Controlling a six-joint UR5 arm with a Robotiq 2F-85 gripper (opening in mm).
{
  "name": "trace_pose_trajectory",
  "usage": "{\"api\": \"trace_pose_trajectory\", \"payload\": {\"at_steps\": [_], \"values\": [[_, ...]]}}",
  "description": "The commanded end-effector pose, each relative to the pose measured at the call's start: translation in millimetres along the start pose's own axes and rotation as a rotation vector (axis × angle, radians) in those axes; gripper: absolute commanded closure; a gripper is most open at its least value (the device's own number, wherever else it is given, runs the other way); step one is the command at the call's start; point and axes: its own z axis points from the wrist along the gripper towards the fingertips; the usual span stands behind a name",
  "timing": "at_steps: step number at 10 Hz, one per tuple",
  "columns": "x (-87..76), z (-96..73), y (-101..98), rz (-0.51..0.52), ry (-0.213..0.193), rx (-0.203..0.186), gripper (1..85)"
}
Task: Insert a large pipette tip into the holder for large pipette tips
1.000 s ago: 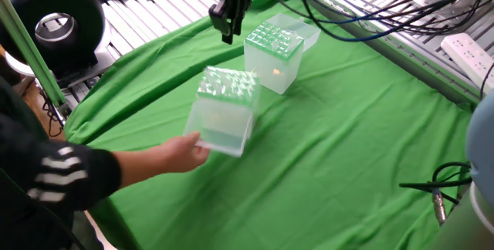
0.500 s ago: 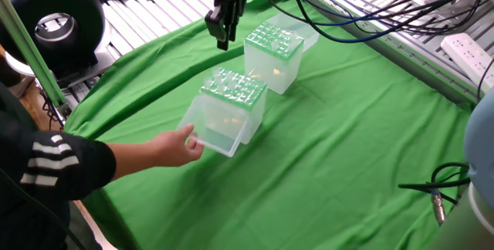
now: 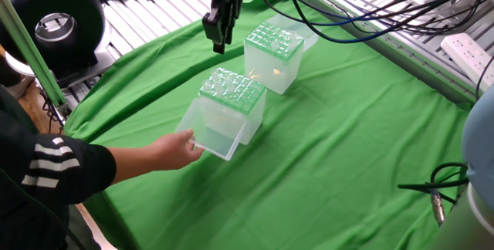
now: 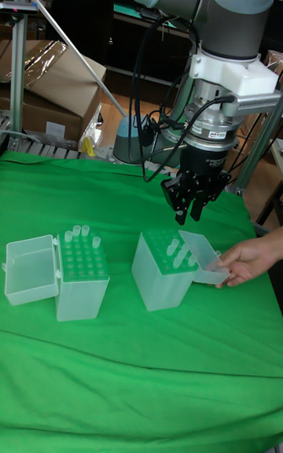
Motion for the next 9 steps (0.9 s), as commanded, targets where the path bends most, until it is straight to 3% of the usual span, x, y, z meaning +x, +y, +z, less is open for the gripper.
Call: {"api": "trace_pose_trajectory", "payload": {"at_steps": [1,3,5,6,7,9], "values": [[0.8,-3.5,2.4,0.026,0.000,-0.006,50.7],[19.4,-4.2,-2.6,0.096,0.071,0.017,50.3],[31.2,-5.3,3.1,0.139,0.117,0.000,50.3],[30.2,-5.2,6.6,0.146,0.114,-0.013,50.3],[20.0,20.6,8.7,0.152,0.086,-0.026,50.0],[6.7,78.7,7.4,0.163,0.060,-0.008,49.7]]}}
